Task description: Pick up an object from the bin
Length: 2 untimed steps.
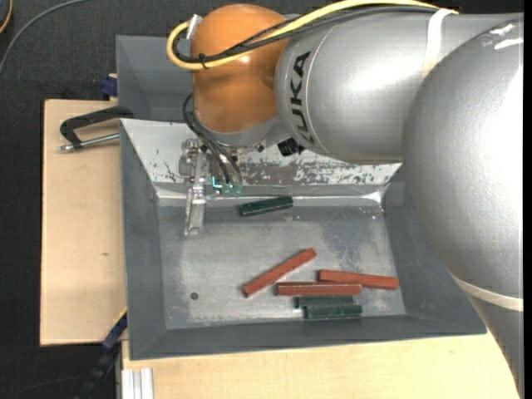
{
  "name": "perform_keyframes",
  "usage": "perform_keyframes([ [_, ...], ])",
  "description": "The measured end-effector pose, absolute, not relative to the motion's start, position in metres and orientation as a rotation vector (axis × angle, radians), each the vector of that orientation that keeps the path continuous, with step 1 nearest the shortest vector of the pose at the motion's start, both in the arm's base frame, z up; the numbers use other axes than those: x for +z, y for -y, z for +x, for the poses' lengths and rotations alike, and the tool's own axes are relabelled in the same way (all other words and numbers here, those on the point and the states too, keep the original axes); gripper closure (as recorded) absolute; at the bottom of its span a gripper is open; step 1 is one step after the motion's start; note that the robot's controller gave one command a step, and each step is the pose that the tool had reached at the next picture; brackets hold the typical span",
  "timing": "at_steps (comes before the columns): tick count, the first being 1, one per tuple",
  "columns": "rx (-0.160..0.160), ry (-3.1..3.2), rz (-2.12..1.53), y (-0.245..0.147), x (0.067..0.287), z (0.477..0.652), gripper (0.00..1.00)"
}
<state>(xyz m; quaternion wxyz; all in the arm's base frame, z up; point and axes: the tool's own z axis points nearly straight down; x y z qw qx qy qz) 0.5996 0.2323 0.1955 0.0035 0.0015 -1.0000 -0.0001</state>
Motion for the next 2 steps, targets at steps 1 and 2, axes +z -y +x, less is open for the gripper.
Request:
perform_keyframes([
  [1, 0.003, 3.118, 0.322, -0.179, 0.079, 0.588, 0.0],
  [2, 0.004, 3.099, 0.505, -0.105, 0.122, 0.531, 0.0],
])
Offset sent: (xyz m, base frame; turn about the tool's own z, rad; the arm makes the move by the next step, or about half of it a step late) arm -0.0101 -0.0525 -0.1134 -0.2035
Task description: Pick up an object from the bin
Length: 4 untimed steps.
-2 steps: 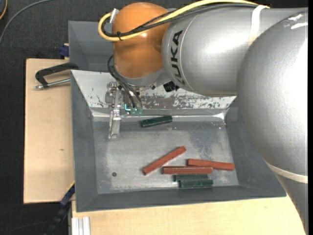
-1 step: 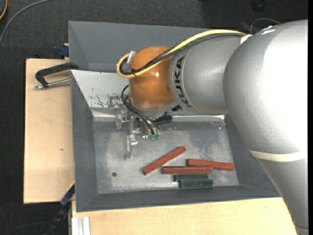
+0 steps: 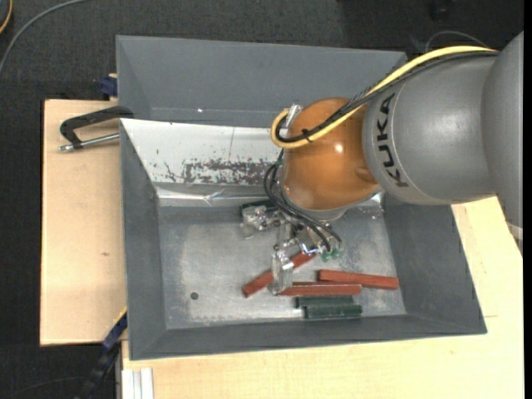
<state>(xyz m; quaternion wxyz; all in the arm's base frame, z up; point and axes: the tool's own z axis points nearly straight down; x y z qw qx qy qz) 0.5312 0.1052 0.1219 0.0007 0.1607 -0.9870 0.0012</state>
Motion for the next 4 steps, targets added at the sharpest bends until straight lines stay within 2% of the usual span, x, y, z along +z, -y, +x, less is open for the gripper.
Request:
perform_keyframes([
  [1, 0.001, 3.121, 0.302, -0.069, 0.068, 0.508, 0.0],
  [2, -0.002, 3.126, 0.306, -0.07, 0.07, 0.509, 1.0],
  [3, 0.001, 3.027, 0.882, -0.065, 0.153, 0.534, 1.0],
  [4, -0.002, 3.023, 0.879, -0.065, 0.151, 0.532, 0.0],
])
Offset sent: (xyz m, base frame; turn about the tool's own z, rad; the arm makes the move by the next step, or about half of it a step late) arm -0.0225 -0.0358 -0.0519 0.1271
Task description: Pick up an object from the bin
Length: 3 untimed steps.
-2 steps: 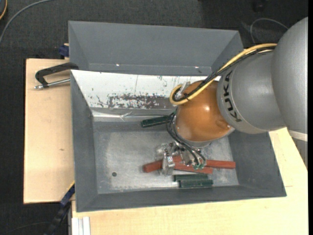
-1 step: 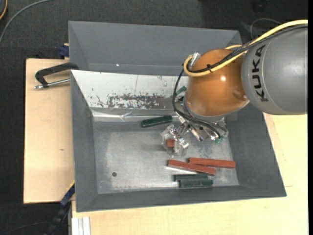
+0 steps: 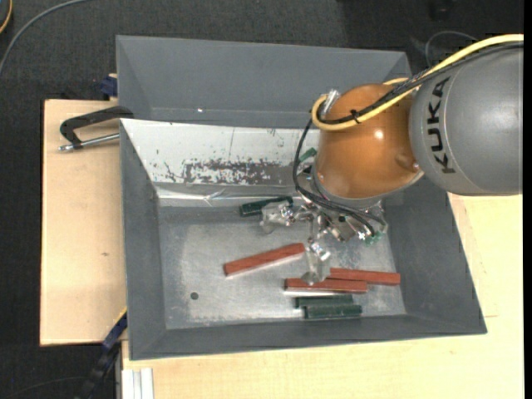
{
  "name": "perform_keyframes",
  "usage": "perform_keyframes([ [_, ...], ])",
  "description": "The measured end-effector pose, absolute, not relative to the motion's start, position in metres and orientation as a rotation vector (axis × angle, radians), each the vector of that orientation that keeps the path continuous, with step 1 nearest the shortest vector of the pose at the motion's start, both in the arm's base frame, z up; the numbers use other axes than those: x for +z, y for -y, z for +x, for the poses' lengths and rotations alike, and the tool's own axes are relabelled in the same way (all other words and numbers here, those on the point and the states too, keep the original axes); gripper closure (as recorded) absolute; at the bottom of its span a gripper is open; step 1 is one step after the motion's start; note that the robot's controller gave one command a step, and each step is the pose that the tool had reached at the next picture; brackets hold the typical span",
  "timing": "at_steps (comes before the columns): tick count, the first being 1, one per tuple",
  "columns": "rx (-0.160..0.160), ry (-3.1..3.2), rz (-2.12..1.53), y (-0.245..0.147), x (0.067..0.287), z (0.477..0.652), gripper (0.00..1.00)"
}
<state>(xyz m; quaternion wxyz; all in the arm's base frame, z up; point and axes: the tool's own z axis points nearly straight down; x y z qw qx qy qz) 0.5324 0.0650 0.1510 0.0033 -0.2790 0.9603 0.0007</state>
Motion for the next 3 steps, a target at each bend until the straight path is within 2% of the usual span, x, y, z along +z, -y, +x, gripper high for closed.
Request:
perform_keyframes([
  [1, 0.003, -3.065, -0.715, -0.078, 0.067, 0.545, 0.0],
  [2, 0.002, -3.057, -0.711, -0.077, 0.071, 0.547, 1.0],
  [3, -0.001, -3.038, -0.731, -0.071, 0.233, 0.558, 1.0],
])
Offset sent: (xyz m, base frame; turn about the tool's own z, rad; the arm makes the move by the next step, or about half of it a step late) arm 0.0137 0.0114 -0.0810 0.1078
